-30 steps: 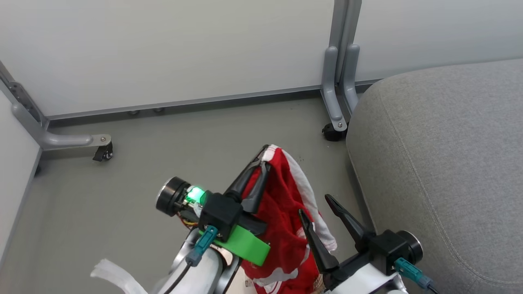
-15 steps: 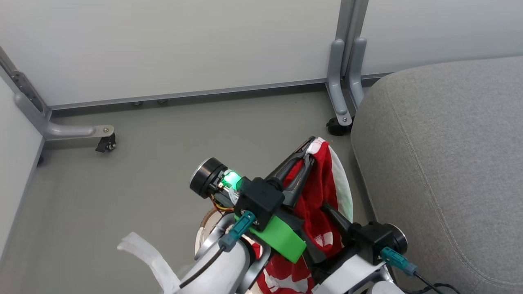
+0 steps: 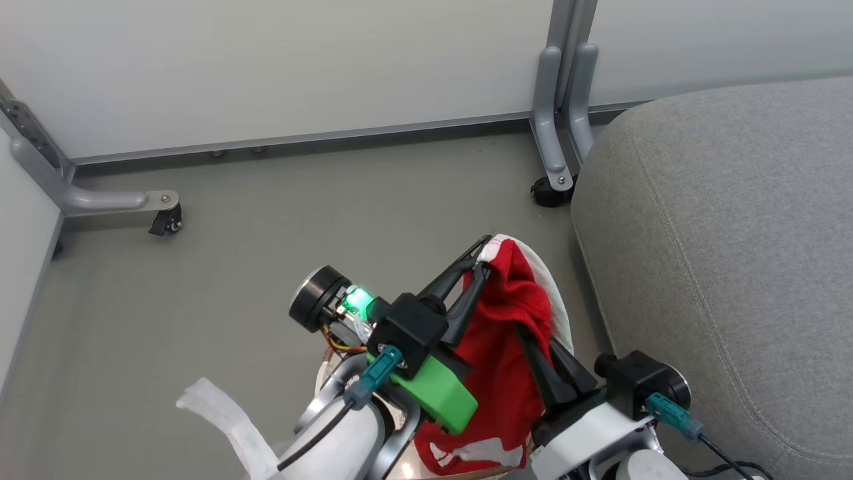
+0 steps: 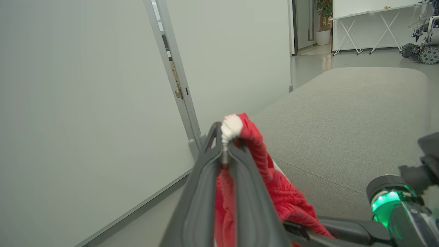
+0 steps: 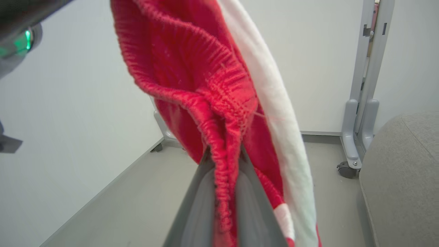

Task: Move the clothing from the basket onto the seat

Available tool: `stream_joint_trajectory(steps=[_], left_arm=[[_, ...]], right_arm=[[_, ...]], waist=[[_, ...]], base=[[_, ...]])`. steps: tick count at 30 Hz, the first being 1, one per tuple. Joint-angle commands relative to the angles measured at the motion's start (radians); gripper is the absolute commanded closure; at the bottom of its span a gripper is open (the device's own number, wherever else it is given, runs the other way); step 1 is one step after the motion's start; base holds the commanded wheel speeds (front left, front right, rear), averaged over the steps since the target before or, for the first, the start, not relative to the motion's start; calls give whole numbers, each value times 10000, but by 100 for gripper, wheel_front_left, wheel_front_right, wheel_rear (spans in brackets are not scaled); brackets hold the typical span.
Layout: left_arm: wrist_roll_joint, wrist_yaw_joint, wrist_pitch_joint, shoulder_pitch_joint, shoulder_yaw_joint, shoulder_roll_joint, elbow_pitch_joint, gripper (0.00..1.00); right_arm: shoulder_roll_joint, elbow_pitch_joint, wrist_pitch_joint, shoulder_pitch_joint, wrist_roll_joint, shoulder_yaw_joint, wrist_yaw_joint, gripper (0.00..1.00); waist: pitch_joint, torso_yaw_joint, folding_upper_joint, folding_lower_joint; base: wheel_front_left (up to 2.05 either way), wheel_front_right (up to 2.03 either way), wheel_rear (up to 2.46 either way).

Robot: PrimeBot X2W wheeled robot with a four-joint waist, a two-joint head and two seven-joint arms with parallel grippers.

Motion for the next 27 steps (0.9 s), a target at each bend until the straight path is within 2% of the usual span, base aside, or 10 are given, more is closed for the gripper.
stream_joint_trajectory(steps=[1, 9, 11, 17, 27], left_arm=[[-152, 47, 39, 194, 36, 130, -49, 100], [-765, -398, -206, 644, 69, 447, -334, 100], [-694, -325, -412, 690, 135, 521, -381, 0], [-826, -309, -699, 884, 144, 593, -250, 0], [-951, -274, -515, 980, 32, 726, -182, 0]], right_arm=[[-32, -89, -3, 85, -76, -120, 1, 100], [-32, -220, -3, -148, -278, -536, 1, 100], [-31, -238, -3, -163, -311, -584, 1, 100], [-32, -172, -3, -151, -394, -702, 1, 100], [-32, -177, -3, -71, -398, -785, 1, 100]], waist=[[58, -35, 0, 0], [221, -55, 0, 0], [238, -31, 0, 0], [268, 48, 0, 0], [205, 3, 0, 0]], base=[[0, 0, 0], [0, 0, 0], [0, 0, 0], [0, 0, 0], [0, 0, 0]])
